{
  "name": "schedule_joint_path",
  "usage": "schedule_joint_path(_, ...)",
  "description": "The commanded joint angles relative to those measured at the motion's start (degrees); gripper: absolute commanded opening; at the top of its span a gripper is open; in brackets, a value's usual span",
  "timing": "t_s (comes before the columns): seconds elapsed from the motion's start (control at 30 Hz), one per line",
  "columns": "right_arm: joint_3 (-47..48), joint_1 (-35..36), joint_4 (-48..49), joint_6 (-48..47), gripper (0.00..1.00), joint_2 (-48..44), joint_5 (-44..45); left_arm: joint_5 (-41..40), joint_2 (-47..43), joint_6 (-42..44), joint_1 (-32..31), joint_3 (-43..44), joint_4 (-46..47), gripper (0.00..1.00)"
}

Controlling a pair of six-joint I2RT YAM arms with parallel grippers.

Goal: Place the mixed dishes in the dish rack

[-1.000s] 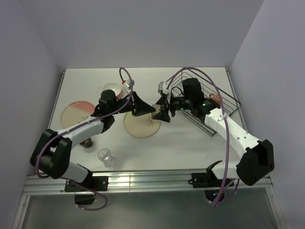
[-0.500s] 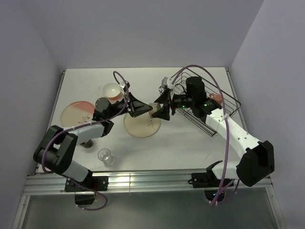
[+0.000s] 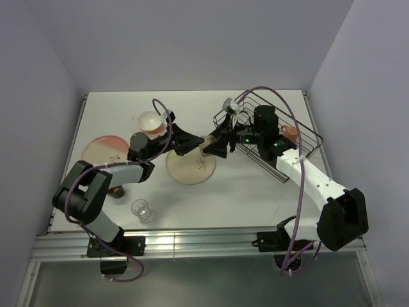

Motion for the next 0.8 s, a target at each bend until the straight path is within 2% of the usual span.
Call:
schedule_joint_path(0.0,0.2,-2.0,5.5,6.9,0.17,-2.0,2.0,-1.9,-0.1,1.0,1.7,2.6,21.7,0.13)
schedule_joint_path(0.07,0.5,-1.9,5.3,6.6,0.17,-2.0,1.7,-1.8,-0.3,1.4,1.7,2.9,20.6,0.22)
schedule_joint_path(0.1,0.5,-2.0,5.2,6.2,0.17,-2.0,1.7,-1.6,-0.7,1.7,1.7,2.9,20.2,0.32)
schedule_joint_path(0.17,0.7,-1.9,4.6,5.6,0.17,-2.0,1.7,-1.3,-1.3,2.5,1.8,2.8,18.5,0.39)
schedule_joint_path(0.2,0.7,-2.0,4.4,5.0,0.16,-2.1,1.7,-1.2,-1.6,2.8,1.8,2.7,17.9,0.48)
schedule_joint_path(0.33,0.7,-2.7,3.0,3.9,0.16,-2.4,1.4,0.0,-3.2,5.5,2.5,2.0,14.1,0.57)
schedule_joint_path(0.47,0.9,-3.5,1.3,1.9,0.16,-2.7,1.4,1.1,-6.5,9.9,3.8,1.7,6.8,0.6)
schedule_joint_path(0.57,1.3,-4.6,-1.2,0.3,0.16,-3.4,1.4,1.5,-10.5,17.4,4.9,2.5,-5.4,0.62)
schedule_joint_path(0.6,1.2,-5.1,-1.8,-0.6,0.16,-3.6,1.4,1.4,-11.8,22.7,5.8,3.0,-9.7,0.63)
schedule_joint_path(0.63,1.2,-6.2,-3.0,-0.9,0.16,-4.1,1.4,1.1,-13.0,25.8,6.2,4.3,-18.8,0.64)
schedule_joint_path(0.77,2.3,-9.9,-8.9,-3.1,0.16,-4.9,1.8,-1.7,-19.2,40.9,7.9,8.6,-40.8,0.65)
